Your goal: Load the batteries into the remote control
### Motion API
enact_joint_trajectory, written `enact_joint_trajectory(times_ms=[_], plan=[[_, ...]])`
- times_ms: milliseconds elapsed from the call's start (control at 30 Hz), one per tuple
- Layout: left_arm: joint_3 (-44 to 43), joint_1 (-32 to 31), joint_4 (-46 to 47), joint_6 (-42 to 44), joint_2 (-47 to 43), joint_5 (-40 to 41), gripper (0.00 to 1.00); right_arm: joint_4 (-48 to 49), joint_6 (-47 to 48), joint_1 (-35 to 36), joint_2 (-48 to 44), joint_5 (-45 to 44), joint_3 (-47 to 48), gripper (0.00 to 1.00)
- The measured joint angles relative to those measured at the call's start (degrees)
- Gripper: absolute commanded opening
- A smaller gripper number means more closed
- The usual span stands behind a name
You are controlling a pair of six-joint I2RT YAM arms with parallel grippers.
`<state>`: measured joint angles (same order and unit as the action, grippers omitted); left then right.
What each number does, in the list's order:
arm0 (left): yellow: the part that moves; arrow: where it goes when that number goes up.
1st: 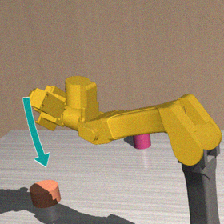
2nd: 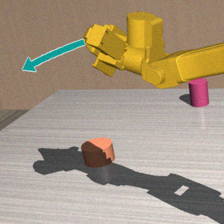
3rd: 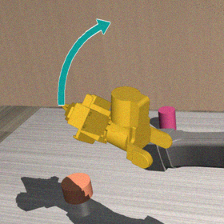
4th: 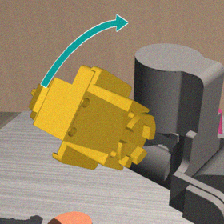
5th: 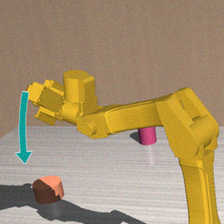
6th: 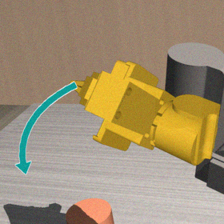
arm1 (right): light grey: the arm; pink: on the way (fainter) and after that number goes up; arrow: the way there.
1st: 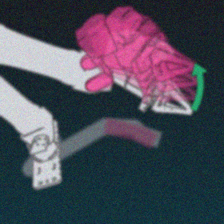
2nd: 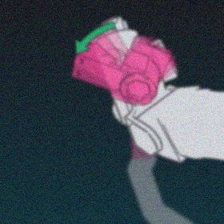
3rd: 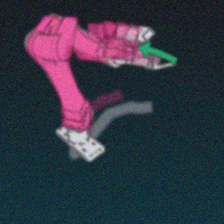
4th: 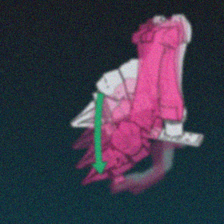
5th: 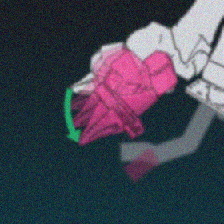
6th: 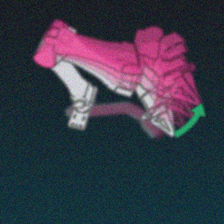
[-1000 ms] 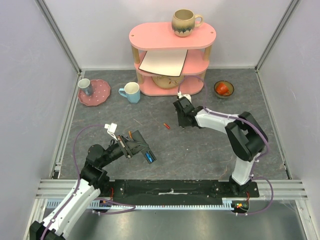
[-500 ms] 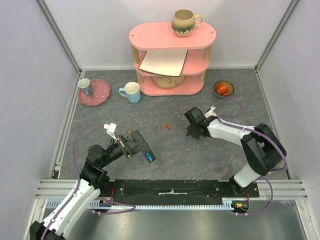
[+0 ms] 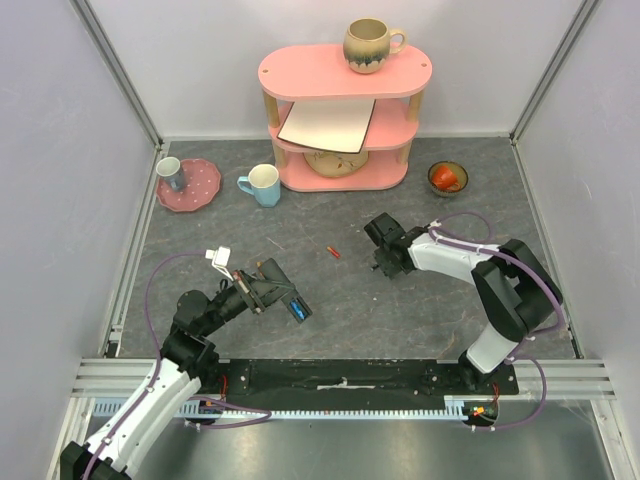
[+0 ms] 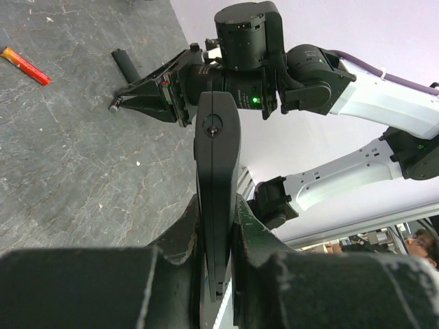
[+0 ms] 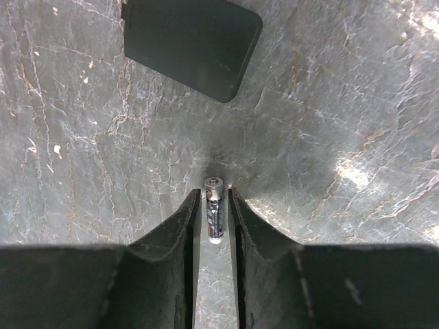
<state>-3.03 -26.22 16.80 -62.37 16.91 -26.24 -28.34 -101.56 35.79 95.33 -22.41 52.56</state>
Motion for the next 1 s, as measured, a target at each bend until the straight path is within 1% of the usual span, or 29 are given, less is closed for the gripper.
enact_joint_trajectory(times_ms=[33, 67, 133, 167, 300, 400, 500, 567, 667, 800, 867, 933, 1000], plan=[[0.0, 0.0, 0.0, 0.0, -0.1, 0.2, 0.02, 0.1, -0.1, 0.1, 0.0, 0.0, 0.0, 0.34], [0.0, 0.0, 0.0, 0.0, -0.2, 0.2, 0.02, 0.2, -0.2, 0.1, 0.0, 0.0, 0.0, 0.39], [0.0, 0.0, 0.0, 0.0, -0.3, 0.3, 0.02, 0.5, -0.2, 0.1, 0.0, 0.0, 0.1, 0.43], [0.0, 0.0, 0.0, 0.0, -0.4, 0.4, 0.02, 0.7, 0.0, 0.1, 0.0, 0.0, 0.2, 0.46], [0.0, 0.0, -0.2, 0.0, -0.3, 0.5, 0.02, 1.0, 2.3, 0.1, 0.0, 0.1, 0.5, 0.51], [0.0, 0.0, -0.2, 0.0, -0.1, 0.4, 0.02, 0.1, 8.0, 0.4, -0.4, 0.0, 1.1, 0.54], [0.0, 0.0, -0.4, 0.0, 0.0, 0.4, 0.02, -0.7, 17.4, 0.4, -2.0, 0.0, 2.0, 0.54], [0.0, 0.0, -0.4, 0.0, 0.0, 0.4, 0.02, -0.6, 28.5, 0.5, -2.8, 0.0, 3.8, 0.57], [0.0, 0.0, -0.4, 0.0, 0.2, 0.4, 0.02, 3.1, 44.7, 0.5, -3.9, 2.5, 4.6, 0.61], [0.0, 0.0, -0.4, 0.0, 0.3, 0.4, 0.02, 9.2, 64.4, 0.7, -4.3, 9.2, 3.3, 0.68], [0.0, 0.0, -0.4, 0.0, 0.3, 0.3, 0.02, 10.7, 71.7, 0.9, -3.3, 11.0, 3.1, 0.72], [0.0, 0.0, -0.4, 0.0, 0.3, 0.2, 0.02, 11.6, 76.9, 1.0, -2.4, 12.0, 2.9, 0.79], [0.0, 0.0, -0.6, 0.0, 0.3, 0.1, 0.02, 12.0, 80.7, 1.0, -1.9, 12.2, 2.7, 0.80]])
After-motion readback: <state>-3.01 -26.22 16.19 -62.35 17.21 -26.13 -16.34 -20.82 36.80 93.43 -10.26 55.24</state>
